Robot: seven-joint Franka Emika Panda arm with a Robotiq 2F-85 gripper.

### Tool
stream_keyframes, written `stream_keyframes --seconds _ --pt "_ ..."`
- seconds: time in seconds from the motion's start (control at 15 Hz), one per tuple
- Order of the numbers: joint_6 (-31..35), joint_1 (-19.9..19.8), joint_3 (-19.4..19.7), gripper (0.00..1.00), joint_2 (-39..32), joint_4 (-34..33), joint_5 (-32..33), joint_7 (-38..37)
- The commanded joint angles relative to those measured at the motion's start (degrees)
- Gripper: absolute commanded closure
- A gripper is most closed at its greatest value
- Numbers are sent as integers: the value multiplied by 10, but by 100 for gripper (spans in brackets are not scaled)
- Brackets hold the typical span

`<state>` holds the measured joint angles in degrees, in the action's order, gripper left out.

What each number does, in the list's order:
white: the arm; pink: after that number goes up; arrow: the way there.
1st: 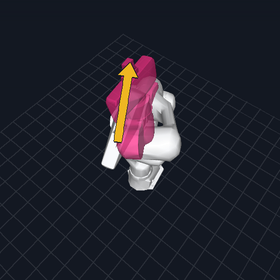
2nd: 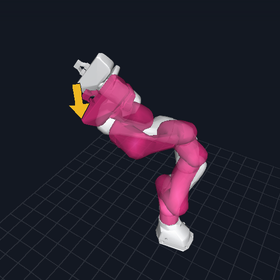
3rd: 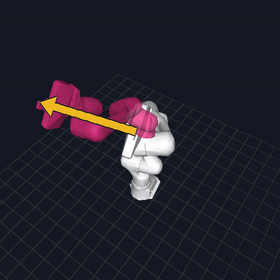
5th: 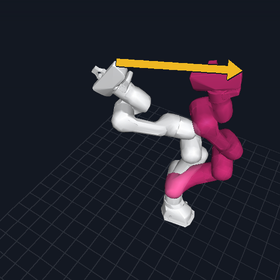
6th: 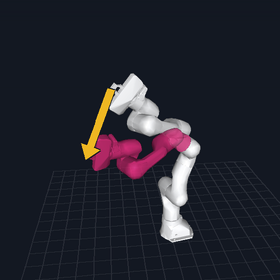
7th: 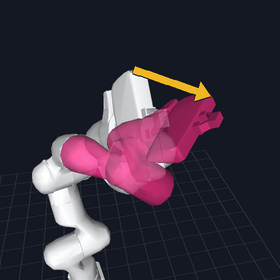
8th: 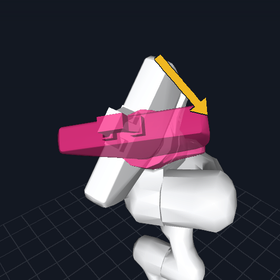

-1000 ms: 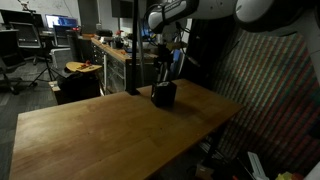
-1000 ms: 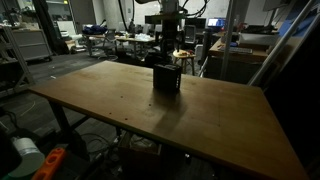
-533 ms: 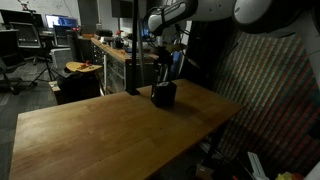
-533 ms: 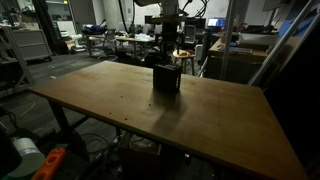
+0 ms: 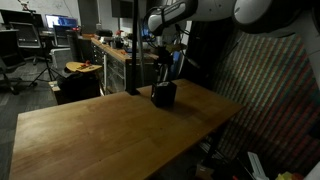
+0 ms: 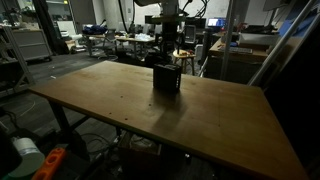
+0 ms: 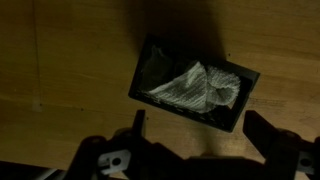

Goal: Put the towel in the black holder

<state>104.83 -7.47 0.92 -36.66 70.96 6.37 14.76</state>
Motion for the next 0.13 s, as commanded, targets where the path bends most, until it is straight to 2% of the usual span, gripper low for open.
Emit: stream_keyframes --seconds 0.0,0.07 --pt "-2 3 4 0 -1 -2 -3 2" --pt "-2 3 4 0 -1 -2 -3 2"
